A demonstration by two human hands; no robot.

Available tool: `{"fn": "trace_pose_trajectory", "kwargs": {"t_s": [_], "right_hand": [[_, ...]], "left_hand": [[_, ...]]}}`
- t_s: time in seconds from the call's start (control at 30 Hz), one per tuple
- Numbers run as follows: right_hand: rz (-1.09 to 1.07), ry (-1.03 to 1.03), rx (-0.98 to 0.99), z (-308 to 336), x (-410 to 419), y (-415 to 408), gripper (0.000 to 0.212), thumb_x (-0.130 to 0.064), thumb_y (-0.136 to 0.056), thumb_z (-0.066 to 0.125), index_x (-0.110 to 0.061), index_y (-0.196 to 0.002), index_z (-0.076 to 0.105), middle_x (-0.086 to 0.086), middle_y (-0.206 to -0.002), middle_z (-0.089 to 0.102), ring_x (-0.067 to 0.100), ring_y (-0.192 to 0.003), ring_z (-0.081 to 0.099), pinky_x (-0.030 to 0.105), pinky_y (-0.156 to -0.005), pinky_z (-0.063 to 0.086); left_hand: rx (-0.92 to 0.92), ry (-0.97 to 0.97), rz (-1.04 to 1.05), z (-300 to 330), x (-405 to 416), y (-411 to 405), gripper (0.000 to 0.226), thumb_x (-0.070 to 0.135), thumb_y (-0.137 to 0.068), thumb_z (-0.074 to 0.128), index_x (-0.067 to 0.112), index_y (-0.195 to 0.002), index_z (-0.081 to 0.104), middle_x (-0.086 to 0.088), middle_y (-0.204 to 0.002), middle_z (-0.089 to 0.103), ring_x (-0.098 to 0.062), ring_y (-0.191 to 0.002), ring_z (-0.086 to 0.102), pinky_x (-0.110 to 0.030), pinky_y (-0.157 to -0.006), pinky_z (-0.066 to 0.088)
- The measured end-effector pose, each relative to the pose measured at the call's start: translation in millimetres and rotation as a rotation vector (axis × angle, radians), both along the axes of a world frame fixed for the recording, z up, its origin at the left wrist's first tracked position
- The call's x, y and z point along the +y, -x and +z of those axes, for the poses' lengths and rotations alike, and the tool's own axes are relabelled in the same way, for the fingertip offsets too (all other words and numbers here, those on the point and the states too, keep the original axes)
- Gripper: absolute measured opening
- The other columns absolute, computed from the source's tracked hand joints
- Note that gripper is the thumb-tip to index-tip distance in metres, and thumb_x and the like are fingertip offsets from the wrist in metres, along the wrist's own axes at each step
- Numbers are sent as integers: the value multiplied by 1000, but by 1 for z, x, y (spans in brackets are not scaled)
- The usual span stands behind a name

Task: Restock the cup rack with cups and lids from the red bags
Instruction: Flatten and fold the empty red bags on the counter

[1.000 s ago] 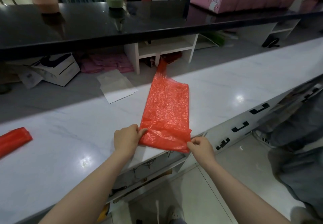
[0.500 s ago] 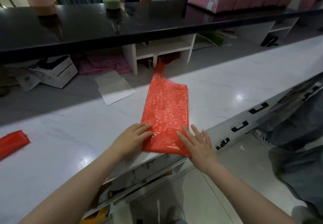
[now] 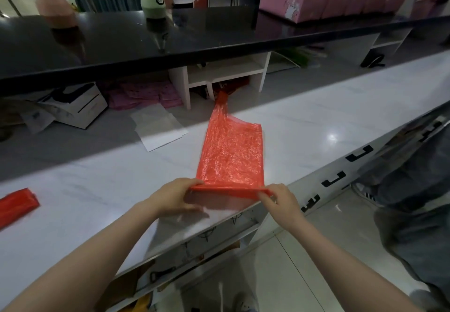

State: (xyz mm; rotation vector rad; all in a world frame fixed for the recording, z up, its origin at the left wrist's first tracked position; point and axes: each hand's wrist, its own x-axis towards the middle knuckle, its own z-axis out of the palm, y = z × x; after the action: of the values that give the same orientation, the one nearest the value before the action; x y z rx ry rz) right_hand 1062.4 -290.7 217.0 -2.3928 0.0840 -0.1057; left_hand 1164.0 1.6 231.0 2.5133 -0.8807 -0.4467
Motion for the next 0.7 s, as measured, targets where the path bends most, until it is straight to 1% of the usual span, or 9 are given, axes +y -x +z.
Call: {"fn": "trace_pose_trajectory", "kwargs": {"t_s": [0.07, 0.1, 0.17, 0.27, 0.33, 0.43, 0.53, 0.6, 0.7], "right_hand": [[-110, -87, 42, 4, 1, -6, 28, -38, -96, 50, -21, -89, 71, -3, -79, 69, 12, -75, 61, 28, -65, 46], [-173, -132, 69, 5, 3, -9, 28, -40, -96, 50, -19, -90, 68, -2, -80, 69, 13, -75, 63, 31, -68, 49], [-279, -180, 98, 3, 7, -15, 24, -41, -95, 50, -21, -95, 63, -5, -85, 68, 11, -79, 64, 30, -68, 53], [-375, -190, 105, 3, 15, -22, 16, -40, -94, 54, -25, -100, 55, -9, -87, 65, 7, -78, 62, 23, -63, 47], [-393, -137, 99, 3, 18, -23, 17, -40, -93, 55, -24, -88, 55, -10, -79, 63, 5, -72, 59, 22, -57, 41], [-392, -43, 97, 1, 22, -26, 30, -40, -93, 54, -20, -71, 56, -4, -65, 59, 12, -62, 56, 26, -50, 35], [-372, 63, 117, 4, 23, -30, 33, -42, -92, 54, -23, -66, 53, -7, -61, 57, 9, -58, 52, 26, -48, 30], [-364, 118, 144, 6, 23, -34, 29, -44, -92, 54, -25, -70, 55, -10, -62, 57, 7, -60, 53, 26, -49, 33], [-374, 162, 183, 5, 23, -36, 25, -48, -91, 53, -24, -92, 57, -11, -74, 61, 13, -72, 60, 30, -62, 48]], "left_hand": [[26, 153, 176, -2, -6, 5, 37, 26, -82, 71, 31, -117, 60, 14, -107, 64, -8, -101, 61, -12, -79, 41], [50, 229, 275, -3, -9, 7, 26, 22, -84, 69, 31, -108, 62, 15, -100, 66, -6, -96, 63, -9, -76, 43], [59, 312, 449, -6, -17, 10, 13, 25, -85, 69, 32, -94, 63, 15, -88, 68, -3, -86, 64, -15, -74, 47], [88, 390, 613, -11, -27, 16, 18, 31, -85, 68, 35, -98, 57, 15, -82, 67, 2, -79, 62, -13, -65, 42], [93, 415, 658, -14, -32, 20, 24, 31, -86, 66, 37, -105, 52, 14, -81, 68, 3, -78, 60, -12, -62, 39], [19, 391, 658, -18, -36, 22, 12, 26, -85, 64, 29, -94, 56, 15, -83, 63, -4, -78, 60, -18, -65, 44], [-3, 373, 646, -16, -37, 23, 20, 23, -82, 64, 25, -98, 53, 8, -96, 59, -11, -84, 59, -22, -69, 48], [-134, 314, 565, -13, -36, 24, 46, 17, -80, 64, 20, -123, 48, 0, -123, 51, -16, -106, 53, -28, -89, 46], [-434, 91, 176, -6, -38, 20, 63, 16, -80, 61, 19, -140, 42, -11, -151, 31, -29, -138, 28, -45, -113, 21]]}}
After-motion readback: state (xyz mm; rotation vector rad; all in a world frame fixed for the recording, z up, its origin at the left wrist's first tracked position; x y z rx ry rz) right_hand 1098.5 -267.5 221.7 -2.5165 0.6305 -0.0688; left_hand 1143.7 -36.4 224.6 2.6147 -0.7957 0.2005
